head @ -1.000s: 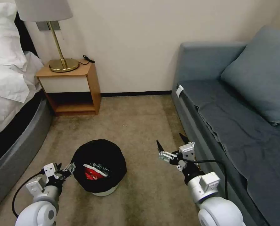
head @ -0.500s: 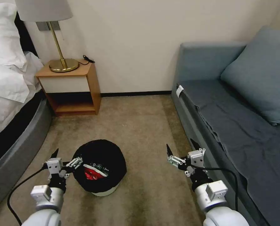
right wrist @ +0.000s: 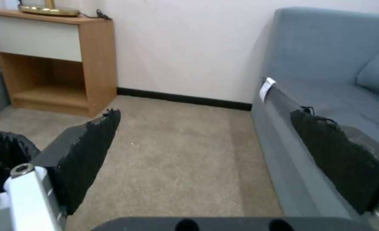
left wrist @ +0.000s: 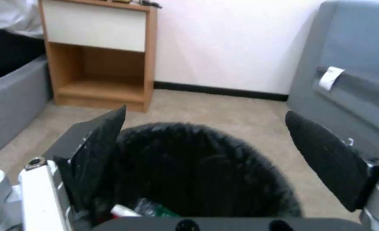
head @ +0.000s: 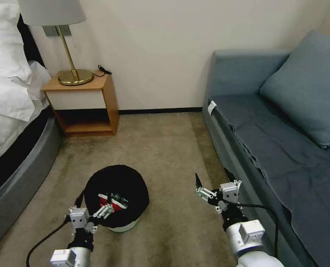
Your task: Pick up the trash bin, then pick up the garbage on the floor and place it into the trash bin.
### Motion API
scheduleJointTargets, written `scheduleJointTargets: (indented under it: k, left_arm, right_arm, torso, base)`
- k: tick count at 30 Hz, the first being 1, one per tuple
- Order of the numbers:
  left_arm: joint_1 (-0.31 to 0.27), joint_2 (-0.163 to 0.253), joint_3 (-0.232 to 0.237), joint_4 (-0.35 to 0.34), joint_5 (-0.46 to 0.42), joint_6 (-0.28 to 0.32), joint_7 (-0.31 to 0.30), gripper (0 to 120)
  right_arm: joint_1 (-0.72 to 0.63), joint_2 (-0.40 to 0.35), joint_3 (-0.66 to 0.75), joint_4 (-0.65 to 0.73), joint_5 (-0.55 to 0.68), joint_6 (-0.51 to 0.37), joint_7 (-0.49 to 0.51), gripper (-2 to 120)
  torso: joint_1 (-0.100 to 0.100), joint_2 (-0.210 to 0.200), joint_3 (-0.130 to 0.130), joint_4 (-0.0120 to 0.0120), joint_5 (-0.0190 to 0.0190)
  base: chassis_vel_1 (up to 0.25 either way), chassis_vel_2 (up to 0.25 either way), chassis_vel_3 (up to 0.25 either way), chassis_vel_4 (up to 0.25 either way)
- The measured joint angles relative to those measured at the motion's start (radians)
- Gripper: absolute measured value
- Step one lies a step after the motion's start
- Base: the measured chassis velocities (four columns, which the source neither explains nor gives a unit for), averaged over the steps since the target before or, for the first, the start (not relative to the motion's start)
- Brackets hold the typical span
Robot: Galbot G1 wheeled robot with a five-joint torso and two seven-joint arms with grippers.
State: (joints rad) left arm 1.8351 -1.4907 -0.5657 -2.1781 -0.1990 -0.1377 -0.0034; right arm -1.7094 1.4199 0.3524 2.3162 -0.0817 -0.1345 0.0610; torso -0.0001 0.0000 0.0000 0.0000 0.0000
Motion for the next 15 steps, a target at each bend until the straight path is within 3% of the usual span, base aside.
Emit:
scheduleJointTargets:
  k: [7,15]
  left_arm:
    - [-0.002,0.015,0.045,-0.048,0.024,0.032,-0.04,100]
    - [-0.001,0.021,0.058,-0.053,0.053,0.035,-0.057,100]
  right_arm:
    - [-0.017,0.029,-0.01,0.001,-0.039,0.022,-0.007,100]
    - [-0.024,0.04,-0.007,-0.002,-0.054,0.033,-0.007,100]
  torso:
    - [0.0,0.0,0.0,0.0,0.0]
    - [0.0,0.0,0.0,0.0,0.0]
  base:
    - [0.0,0.0,0.0,0.0]
    - [0.0,0.0,0.0,0.0]
